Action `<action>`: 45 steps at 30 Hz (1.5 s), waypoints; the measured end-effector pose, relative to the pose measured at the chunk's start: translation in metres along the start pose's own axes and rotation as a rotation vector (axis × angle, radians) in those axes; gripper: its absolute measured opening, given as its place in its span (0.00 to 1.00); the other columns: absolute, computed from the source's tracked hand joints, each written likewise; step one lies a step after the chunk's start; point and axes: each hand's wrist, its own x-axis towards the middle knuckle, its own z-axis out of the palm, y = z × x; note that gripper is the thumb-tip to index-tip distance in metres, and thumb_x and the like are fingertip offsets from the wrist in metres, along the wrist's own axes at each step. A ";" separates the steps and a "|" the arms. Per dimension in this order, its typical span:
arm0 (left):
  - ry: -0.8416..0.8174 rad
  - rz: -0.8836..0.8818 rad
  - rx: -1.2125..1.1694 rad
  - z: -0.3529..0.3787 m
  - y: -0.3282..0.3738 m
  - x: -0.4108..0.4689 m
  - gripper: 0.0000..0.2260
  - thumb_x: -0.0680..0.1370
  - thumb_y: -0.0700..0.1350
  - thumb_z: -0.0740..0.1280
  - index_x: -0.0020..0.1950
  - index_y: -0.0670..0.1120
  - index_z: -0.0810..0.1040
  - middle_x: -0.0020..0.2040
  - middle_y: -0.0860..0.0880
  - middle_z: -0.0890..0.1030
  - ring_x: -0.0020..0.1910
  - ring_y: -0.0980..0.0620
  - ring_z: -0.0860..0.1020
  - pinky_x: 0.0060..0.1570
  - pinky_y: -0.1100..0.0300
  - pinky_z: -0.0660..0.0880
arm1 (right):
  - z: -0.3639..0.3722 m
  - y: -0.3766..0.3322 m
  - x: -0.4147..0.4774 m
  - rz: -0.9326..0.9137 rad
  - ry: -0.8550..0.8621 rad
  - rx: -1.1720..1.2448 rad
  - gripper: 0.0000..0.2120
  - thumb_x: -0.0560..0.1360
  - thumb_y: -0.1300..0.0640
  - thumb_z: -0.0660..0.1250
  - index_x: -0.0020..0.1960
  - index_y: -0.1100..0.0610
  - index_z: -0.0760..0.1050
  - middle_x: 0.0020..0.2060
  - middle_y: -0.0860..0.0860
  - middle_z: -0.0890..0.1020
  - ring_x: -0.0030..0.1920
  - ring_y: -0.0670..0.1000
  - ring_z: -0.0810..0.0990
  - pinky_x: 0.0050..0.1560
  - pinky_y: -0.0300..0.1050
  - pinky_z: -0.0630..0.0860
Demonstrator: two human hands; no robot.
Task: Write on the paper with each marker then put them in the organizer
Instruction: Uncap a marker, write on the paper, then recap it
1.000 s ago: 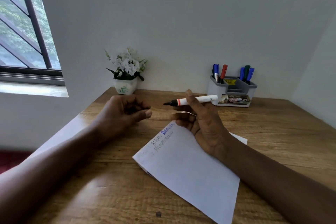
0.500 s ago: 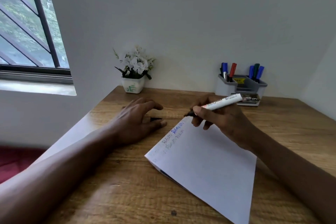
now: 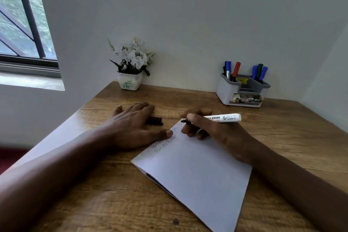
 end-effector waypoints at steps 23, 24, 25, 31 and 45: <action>0.027 -0.020 0.006 0.004 0.001 0.004 0.52 0.64 0.82 0.48 0.82 0.55 0.54 0.83 0.55 0.53 0.81 0.54 0.53 0.78 0.38 0.47 | 0.011 0.004 0.007 -0.081 0.042 -0.231 0.09 0.74 0.63 0.73 0.37 0.56 0.78 0.26 0.48 0.81 0.27 0.43 0.78 0.30 0.36 0.74; 0.024 -0.021 0.005 0.004 0.001 0.004 0.51 0.64 0.81 0.48 0.82 0.55 0.54 0.83 0.55 0.52 0.81 0.54 0.53 0.78 0.38 0.46 | 0.011 0.004 0.007 -0.084 0.041 -0.241 0.08 0.74 0.62 0.74 0.38 0.56 0.78 0.26 0.48 0.81 0.27 0.43 0.78 0.30 0.36 0.75; 0.022 -0.021 0.006 0.003 0.001 0.004 0.51 0.64 0.82 0.48 0.82 0.55 0.54 0.83 0.55 0.52 0.81 0.54 0.53 0.78 0.38 0.46 | 0.012 0.003 0.007 -0.088 0.040 -0.255 0.08 0.74 0.62 0.74 0.38 0.56 0.78 0.26 0.48 0.81 0.27 0.43 0.78 0.30 0.37 0.75; 0.029 -0.012 0.013 0.004 -0.001 0.006 0.51 0.65 0.82 0.49 0.82 0.55 0.54 0.83 0.54 0.53 0.81 0.53 0.53 0.78 0.38 0.48 | 0.011 0.003 0.008 -0.085 0.035 -0.246 0.10 0.74 0.63 0.72 0.36 0.57 0.76 0.24 0.48 0.79 0.26 0.43 0.76 0.29 0.37 0.73; 0.018 -0.013 0.027 0.002 0.000 0.005 0.51 0.64 0.82 0.48 0.81 0.55 0.54 0.83 0.54 0.53 0.81 0.52 0.54 0.77 0.37 0.50 | 0.012 0.004 0.008 -0.108 0.060 -0.241 0.08 0.73 0.63 0.73 0.37 0.61 0.76 0.26 0.49 0.78 0.28 0.47 0.75 0.30 0.46 0.72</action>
